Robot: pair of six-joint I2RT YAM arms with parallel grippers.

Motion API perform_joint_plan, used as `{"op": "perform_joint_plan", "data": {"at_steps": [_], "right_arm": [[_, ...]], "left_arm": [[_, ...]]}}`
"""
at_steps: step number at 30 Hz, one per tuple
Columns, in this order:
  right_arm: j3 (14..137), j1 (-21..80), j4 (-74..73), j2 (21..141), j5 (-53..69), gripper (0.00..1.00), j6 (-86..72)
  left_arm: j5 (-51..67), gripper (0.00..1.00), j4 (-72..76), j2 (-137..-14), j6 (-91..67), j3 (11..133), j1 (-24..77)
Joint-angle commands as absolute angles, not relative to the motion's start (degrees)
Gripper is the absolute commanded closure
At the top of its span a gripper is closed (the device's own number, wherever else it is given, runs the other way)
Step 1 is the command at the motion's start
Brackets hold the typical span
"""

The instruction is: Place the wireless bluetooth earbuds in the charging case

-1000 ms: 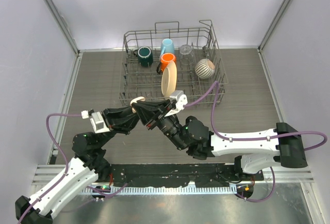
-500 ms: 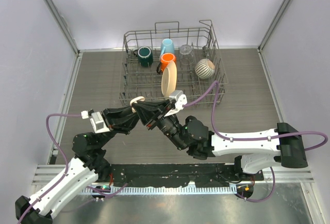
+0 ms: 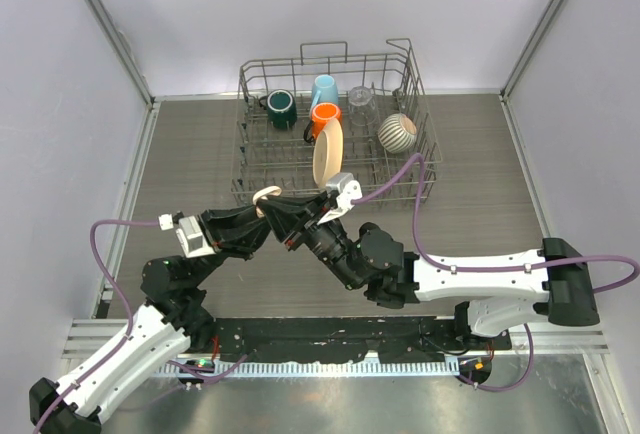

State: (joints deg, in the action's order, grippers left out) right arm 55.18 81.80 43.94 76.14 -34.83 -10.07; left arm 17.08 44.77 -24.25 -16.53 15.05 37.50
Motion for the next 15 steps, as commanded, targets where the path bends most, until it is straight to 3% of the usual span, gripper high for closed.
{"op": "perform_joint_plan", "data": {"at_steps": [1, 15], "right_arm": [[56.2, 82.0, 39.1, 74.6, -37.1, 0.91, -10.0], [56.5, 81.8, 38.0, 73.8, -37.5, 0.73, -11.0]], "left_arm": [[14.8, 1.0, 53.1, -24.0, -15.5, 16.9, 37.4], [16.0, 1.0, 52.9, -24.4, -16.1, 17.1, 37.4]]}}
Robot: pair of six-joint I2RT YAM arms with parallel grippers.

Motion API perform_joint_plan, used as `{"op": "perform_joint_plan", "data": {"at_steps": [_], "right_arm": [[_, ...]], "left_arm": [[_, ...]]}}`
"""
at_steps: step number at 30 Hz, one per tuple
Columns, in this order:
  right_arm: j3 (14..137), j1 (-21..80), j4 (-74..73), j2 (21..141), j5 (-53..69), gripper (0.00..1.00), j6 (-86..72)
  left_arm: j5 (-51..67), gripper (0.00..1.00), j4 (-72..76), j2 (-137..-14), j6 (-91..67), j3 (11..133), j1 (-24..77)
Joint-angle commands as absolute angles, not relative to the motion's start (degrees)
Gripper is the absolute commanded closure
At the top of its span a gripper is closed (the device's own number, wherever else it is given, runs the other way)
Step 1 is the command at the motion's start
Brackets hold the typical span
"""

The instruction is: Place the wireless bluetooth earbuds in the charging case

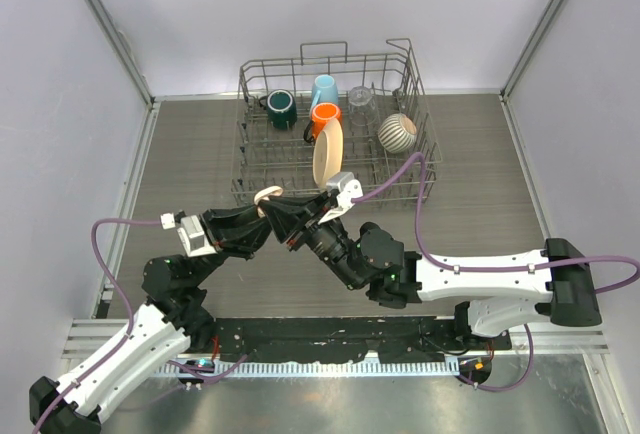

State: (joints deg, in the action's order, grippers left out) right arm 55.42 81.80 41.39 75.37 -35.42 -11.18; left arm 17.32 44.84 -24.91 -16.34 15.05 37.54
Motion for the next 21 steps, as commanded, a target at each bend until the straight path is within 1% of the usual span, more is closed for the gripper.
{"op": "perform_joint_plan", "data": {"at_steps": [1, 8, 16, 19, 21], "right_arm": [[56.8, 81.9, 37.2, 73.7, -37.4, 0.73, -11.1], [58.0, 81.9, 35.3, 72.8, -37.3, 0.61, -11.1], [58.4, 81.8, 35.4, 71.8, -37.2, 0.56, -11.1], [58.6, 81.8, 35.6, 71.1, -36.1, 0.53, -10.9], [58.5, 81.8, 35.7, 70.6, -36.1, 0.49, -11.1]], "left_arm": [[16.1, 1.0, 52.8, -24.5, -16.2, 17.1, 37.4], [17.2, 1.0, 51.9, -24.7, -16.3, 17.5, 37.4], [18.5, 1.0, 51.2, -25.0, -16.9, 17.7, 37.4], [18.7, 1.0, 50.8, -25.0, -17.0, 17.6, 37.4], [18.9, 1.0, 50.5, -24.9, -17.1, 17.4, 37.4]]}}
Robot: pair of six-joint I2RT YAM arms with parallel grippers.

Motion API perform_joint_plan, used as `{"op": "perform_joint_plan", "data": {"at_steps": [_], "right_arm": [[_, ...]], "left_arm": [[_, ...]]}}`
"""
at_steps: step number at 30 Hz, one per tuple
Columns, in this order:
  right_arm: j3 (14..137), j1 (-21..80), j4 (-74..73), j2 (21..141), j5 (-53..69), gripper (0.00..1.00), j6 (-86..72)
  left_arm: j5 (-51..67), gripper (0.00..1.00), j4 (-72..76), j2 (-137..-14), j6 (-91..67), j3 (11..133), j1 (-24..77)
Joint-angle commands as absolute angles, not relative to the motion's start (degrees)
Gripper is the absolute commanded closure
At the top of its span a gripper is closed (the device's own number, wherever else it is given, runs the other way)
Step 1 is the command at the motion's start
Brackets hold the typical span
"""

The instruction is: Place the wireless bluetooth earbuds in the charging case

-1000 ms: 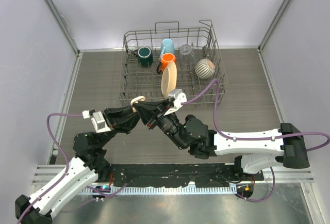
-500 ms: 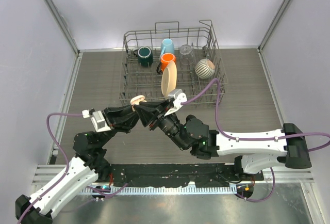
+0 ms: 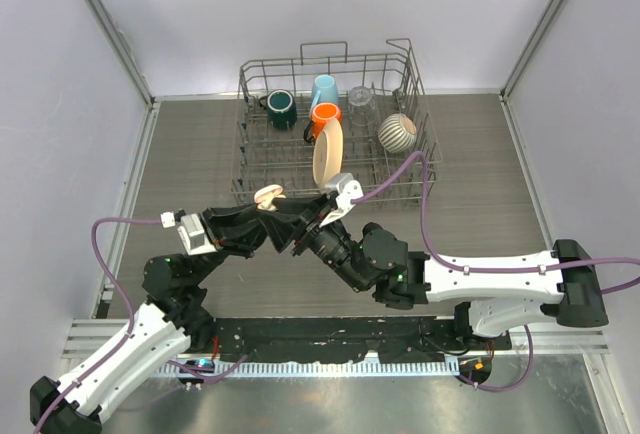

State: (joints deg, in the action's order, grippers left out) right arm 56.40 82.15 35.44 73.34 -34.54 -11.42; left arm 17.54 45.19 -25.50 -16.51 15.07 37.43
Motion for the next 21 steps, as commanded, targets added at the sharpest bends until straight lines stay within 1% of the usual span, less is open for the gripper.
{"op": "perform_joint_plan", "data": {"at_steps": [1, 6, 12, 16, 17, 19, 20, 21], "right_arm": [[58.4, 81.9, 36.0, 70.2, -36.4, 0.48, -11.1], [57.9, 81.8, 36.6, 67.9, -36.7, 0.45, -10.5], [57.7, 81.8, 37.3, 65.5, -33.1, 0.44, -10.9], [57.6, 81.7, 34.6, 63.2, -35.5, 0.44, -10.9], [58.6, 81.6, 32.6, 62.9, -40.6, 0.44, -11.2], [60.9, 80.6, 22.9, 62.8, -44.5, 0.44, -14.0], [64.6, 78.3, 18.3, 63.0, -45.9, 0.44, -15.7], [66.6, 77.2, 8.9, 63.9, -46.1, 0.44, -19.8]], "left_arm": [[19.0, 1.0, 50.4, -24.8, -17.2, 17.4, 37.4], [19.0, 1.0, 49.8, -24.6, -17.4, 17.2, 37.4], [19.4, 1.0, 49.0, -24.8, -17.4, 17.1, 37.4], [20.4, 1.0, 46.9, -24.3, -17.1, 17.2, 37.4], [20.9, 1.0, 46.0, -24.3, -17.1, 17.5, 37.4], [22.8, 1.0, 45.0, -24.3, -17.0, 18.0, 37.4], [23.5, 1.0, 43.9, -24.3, -16.9, 18.6, 37.4], [24.3, 1.0, 43.4, -24.3, -16.6, 19.0, 37.4]]}}
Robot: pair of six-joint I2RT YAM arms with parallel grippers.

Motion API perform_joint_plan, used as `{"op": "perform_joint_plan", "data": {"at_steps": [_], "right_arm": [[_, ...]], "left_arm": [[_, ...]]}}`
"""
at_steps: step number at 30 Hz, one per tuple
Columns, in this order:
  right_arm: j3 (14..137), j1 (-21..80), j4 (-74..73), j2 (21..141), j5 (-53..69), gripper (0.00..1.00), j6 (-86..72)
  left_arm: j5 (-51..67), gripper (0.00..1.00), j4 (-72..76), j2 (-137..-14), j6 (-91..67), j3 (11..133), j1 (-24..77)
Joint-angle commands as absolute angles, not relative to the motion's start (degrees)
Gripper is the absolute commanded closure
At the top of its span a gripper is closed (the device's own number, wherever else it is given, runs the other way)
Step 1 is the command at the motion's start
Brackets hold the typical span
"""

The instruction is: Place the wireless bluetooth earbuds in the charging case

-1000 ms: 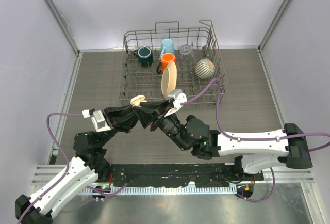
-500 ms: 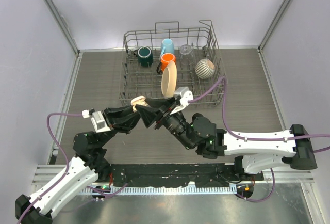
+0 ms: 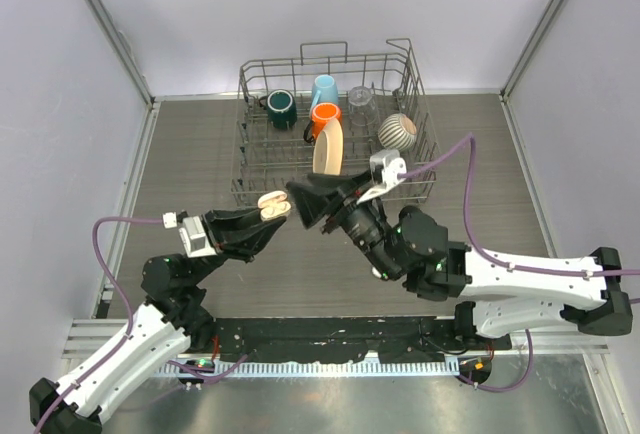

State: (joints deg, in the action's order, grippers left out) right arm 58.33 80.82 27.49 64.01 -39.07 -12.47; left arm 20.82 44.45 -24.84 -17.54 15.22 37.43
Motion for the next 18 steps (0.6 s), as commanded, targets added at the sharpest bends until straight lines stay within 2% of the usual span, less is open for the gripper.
{"op": "perform_joint_plan", "data": {"at_steps": [1, 3, 6, 18], "right_arm": [[70.0, 75.7, 4.7, 64.5, -45.5, 0.44, -22.0], [72.0, 71.8, -3.9, 65.3, -40.5, 0.44, -24.4], [72.5, 69.2, -7.4, 65.7, -34.5, 0.44, -27.3], [77.3, 67.1, -15.6, 67.5, -26.5, 0.43, -29.9]], "left_arm": [[25.6, 1.0, 43.1, -24.7, -16.5, 19.2, 37.4], [26.8, 1.0, 42.5, -25.0, -16.6, 19.8, 37.4], [28.4, 1.0, 41.8, -26.0, -16.4, 20.5, 37.4], [35.5, 1.0, 37.1, -29.0, -15.3, 24.1, 37.4]]}}
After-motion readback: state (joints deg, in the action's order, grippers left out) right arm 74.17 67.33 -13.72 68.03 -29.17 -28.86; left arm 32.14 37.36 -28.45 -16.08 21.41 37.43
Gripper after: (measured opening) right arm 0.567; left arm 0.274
